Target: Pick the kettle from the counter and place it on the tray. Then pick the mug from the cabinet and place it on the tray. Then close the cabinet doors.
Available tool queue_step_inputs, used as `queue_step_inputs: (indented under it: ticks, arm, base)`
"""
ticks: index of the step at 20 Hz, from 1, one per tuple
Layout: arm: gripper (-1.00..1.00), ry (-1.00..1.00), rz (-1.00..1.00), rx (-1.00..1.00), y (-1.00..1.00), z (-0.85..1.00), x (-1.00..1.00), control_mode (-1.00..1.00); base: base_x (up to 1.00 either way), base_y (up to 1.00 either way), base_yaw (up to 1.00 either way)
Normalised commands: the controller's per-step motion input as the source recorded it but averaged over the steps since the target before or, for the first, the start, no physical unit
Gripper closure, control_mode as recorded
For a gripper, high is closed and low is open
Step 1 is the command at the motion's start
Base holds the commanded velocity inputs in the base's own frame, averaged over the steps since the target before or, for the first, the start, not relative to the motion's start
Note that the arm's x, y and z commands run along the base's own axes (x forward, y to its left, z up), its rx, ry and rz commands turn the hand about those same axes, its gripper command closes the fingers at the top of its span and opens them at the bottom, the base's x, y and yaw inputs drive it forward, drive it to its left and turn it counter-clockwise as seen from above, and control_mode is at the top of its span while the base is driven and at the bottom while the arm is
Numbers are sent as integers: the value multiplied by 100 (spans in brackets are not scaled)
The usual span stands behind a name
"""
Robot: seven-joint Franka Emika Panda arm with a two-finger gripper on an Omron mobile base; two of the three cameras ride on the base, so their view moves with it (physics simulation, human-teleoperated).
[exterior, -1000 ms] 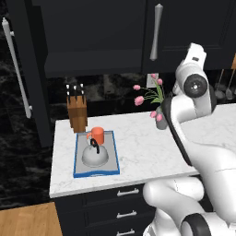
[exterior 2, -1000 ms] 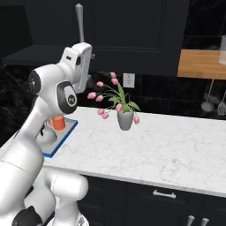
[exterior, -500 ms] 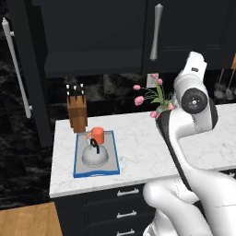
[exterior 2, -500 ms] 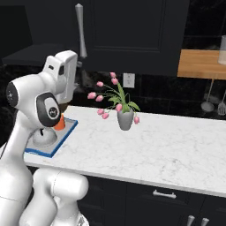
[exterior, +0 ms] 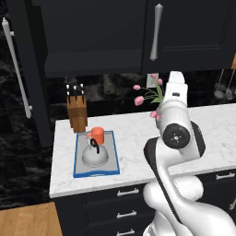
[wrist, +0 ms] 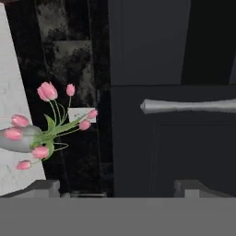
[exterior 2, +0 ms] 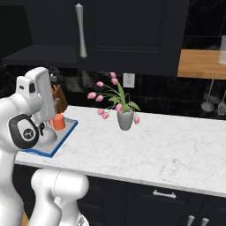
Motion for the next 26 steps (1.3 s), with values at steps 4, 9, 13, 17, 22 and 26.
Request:
queue_step_inputs:
  ticks: [4, 9, 13, 17, 22, 26]
  arm:
    - [-100, 7, 2, -15, 58, -37, -6, -100]
    - [-100, 12, 0, -21, 76, -29, 0, -100]
    - [-100, 6, 0, -11, 45, -27, 0, -100]
    - [-100, 0, 4, -7, 26, -31, -7, -100]
    - [-100, 0, 11, -16, 49, -35, -5, -100]
    - [-100, -4, 5, -14, 65, -13, -14, -100]
  base:
    - [0, 0, 0]
    - [0, 0, 0]
    - [0, 0, 0]
    - [0, 0, 0]
    - [0, 0, 0]
    - [0, 0, 0]
